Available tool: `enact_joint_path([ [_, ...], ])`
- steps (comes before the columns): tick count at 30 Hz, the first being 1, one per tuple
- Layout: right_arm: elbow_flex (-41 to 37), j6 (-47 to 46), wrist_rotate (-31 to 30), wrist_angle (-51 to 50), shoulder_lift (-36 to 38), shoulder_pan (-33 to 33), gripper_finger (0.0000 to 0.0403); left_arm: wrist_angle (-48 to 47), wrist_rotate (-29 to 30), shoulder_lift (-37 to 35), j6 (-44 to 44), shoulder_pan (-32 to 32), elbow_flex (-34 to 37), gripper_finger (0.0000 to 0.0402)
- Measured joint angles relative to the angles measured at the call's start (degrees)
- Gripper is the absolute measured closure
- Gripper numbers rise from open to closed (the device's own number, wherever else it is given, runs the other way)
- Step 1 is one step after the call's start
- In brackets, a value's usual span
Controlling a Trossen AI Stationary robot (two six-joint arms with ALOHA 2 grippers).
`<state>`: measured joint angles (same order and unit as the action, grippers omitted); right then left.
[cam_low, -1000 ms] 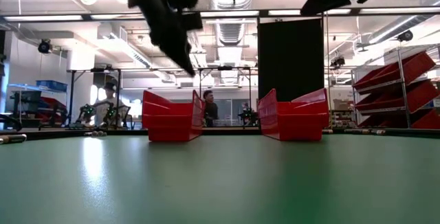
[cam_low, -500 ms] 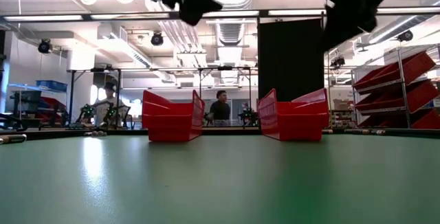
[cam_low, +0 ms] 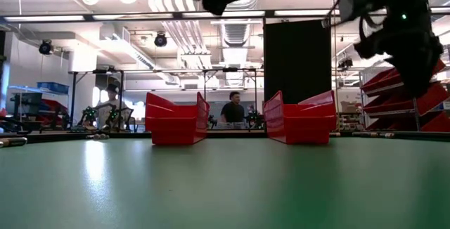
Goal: Sort batteries
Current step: Put the brown battery into the left red bin
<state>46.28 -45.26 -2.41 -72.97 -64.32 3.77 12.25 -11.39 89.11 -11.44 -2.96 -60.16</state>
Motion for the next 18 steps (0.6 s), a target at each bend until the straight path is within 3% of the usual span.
enact_joint_path([
  [10, -5.70, 6.90, 8.04, 3.61, -1.61, 2.55, 0.0153, -4.02, 1.07, 4.66, 2.03, -4.90, -8.67, 0.0216],
  [18, -6.61, 12.28, 10.39, 4.89, -7.10, 7.10, 0.0135, -11.32, 6.73, 8.93, 0.56, -9.11, -15.82, 0.0216],
])
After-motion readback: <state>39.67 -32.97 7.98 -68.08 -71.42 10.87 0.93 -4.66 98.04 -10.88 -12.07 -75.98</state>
